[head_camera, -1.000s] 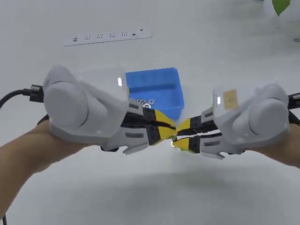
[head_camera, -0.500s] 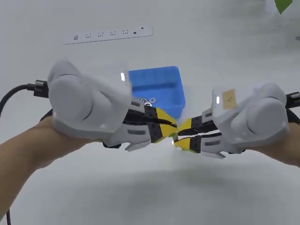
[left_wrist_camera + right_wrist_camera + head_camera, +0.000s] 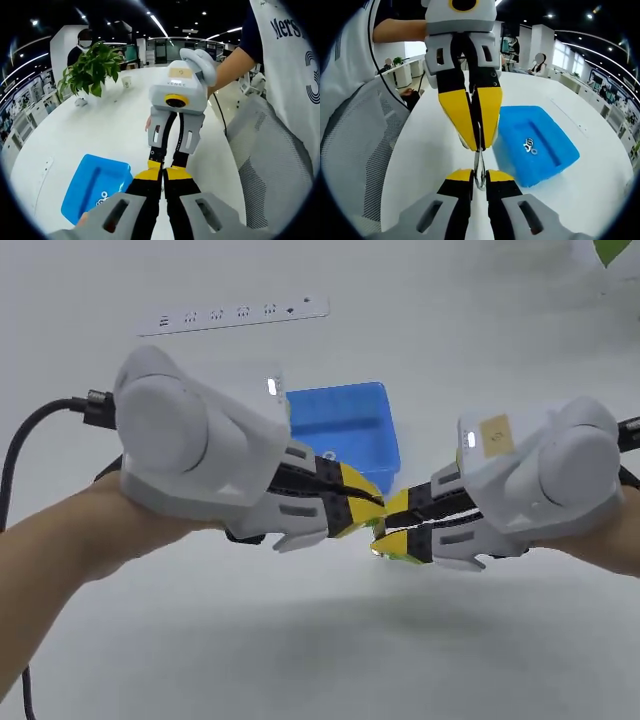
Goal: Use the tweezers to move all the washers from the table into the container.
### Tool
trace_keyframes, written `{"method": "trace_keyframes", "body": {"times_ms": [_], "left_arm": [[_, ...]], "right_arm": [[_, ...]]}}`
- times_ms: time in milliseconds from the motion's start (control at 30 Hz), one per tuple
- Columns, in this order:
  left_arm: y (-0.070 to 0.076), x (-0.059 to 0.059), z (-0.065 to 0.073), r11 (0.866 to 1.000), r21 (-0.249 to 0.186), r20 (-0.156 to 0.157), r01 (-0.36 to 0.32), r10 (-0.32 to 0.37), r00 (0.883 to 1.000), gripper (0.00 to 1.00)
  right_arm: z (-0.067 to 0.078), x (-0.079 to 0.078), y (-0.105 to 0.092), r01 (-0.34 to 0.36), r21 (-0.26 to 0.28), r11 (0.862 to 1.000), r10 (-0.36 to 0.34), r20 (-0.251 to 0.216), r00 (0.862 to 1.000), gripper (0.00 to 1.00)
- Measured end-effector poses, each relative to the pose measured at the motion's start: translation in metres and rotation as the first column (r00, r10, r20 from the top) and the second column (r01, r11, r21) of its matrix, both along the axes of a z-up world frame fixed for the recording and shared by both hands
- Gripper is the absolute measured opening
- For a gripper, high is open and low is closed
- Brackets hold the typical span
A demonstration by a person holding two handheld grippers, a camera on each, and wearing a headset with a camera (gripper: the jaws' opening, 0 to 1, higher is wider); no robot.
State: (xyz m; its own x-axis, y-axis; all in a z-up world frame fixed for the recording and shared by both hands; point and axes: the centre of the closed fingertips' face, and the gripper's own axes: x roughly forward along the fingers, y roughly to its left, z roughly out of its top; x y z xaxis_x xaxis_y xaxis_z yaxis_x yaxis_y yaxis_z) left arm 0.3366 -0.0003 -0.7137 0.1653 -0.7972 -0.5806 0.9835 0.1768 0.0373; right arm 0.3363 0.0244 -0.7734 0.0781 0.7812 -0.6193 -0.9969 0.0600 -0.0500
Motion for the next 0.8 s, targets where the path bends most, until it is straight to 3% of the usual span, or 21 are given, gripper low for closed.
{"method": "trace_keyframes", "body": {"times_ms": [433, 800], "left_arm": [[-0.002, -0.006, 0.002, 1.000, 0.006, -0.001, 0.015, -0.015, 1.000, 0.06], [0.015, -0.011, 0.026, 1.000, 0.010, 0.041, 0.004, -0.004, 0.999, 0.06]], "right_arm": [[0.003, -0.001, -0.002, 0.020, 0.002, 1.000, -0.020, 0.012, 1.000, 0.09], [0.027, -0.004, 0.015, 0.007, 0.036, 0.999, -0.008, 0.042, 0.999, 0.09]]}}
